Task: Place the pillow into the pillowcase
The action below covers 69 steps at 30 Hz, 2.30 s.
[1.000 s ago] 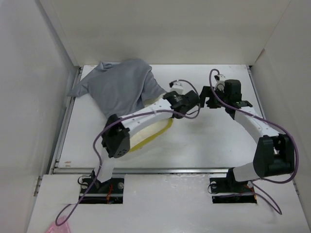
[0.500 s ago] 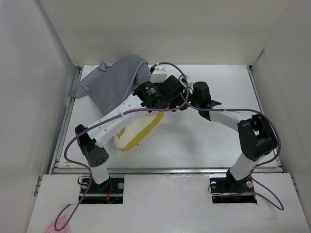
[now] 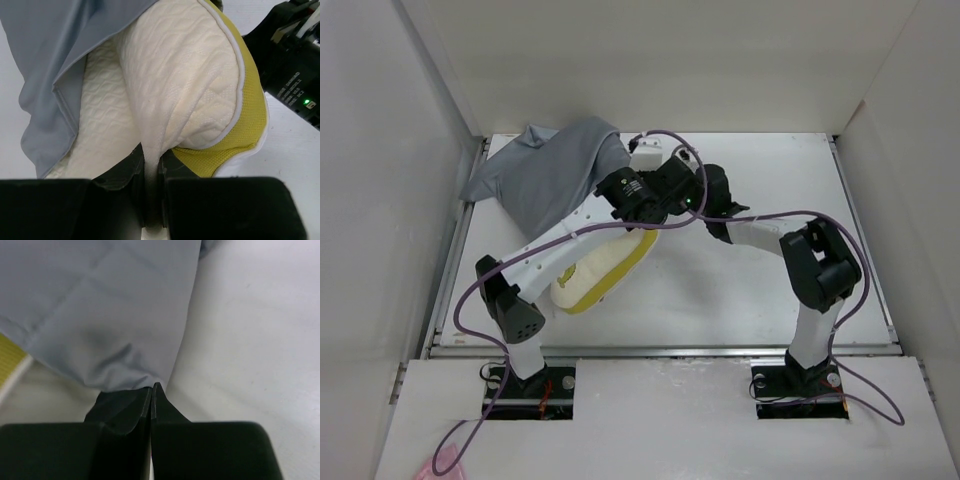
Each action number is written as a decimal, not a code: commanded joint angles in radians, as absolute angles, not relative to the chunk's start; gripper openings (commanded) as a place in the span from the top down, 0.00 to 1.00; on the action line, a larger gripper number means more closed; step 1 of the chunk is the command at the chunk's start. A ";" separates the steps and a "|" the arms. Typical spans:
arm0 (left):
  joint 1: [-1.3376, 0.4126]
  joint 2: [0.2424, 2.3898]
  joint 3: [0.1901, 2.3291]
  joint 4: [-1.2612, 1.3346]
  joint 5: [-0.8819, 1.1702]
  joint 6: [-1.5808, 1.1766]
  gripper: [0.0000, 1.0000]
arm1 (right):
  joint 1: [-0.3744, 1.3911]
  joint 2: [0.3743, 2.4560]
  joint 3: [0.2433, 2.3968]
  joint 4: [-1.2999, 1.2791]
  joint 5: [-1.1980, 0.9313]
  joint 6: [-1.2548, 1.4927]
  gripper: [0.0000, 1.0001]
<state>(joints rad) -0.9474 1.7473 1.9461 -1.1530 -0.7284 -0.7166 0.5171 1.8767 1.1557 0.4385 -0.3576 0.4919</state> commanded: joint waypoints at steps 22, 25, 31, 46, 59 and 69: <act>-0.753 1.962 1.968 -1.001 -0.798 -0.762 1.00 | 0.483 0.939 0.635 0.123 -0.517 0.341 1.00; -0.730 2.025 2.034 -1.087 -0.798 -0.854 1.00 | 0.483 0.836 0.644 0.003 -0.488 0.350 1.00; -0.782 1.936 1.953 -1.042 -0.752 -0.796 1.00 | 0.483 1.018 0.666 0.030 -0.368 0.325 0.00; -0.792 1.801 1.928 -1.038 -0.750 -0.792 1.00 | 0.538 1.717 1.022 0.547 -0.411 0.241 0.00; -0.792 1.824 1.983 -1.081 -0.759 -0.802 1.00 | 0.548 1.888 1.132 0.753 -0.454 0.371 0.32; -0.762 1.796 1.977 -1.077 -0.781 -0.802 1.00 | 0.548 1.788 0.988 0.927 -0.505 0.411 1.00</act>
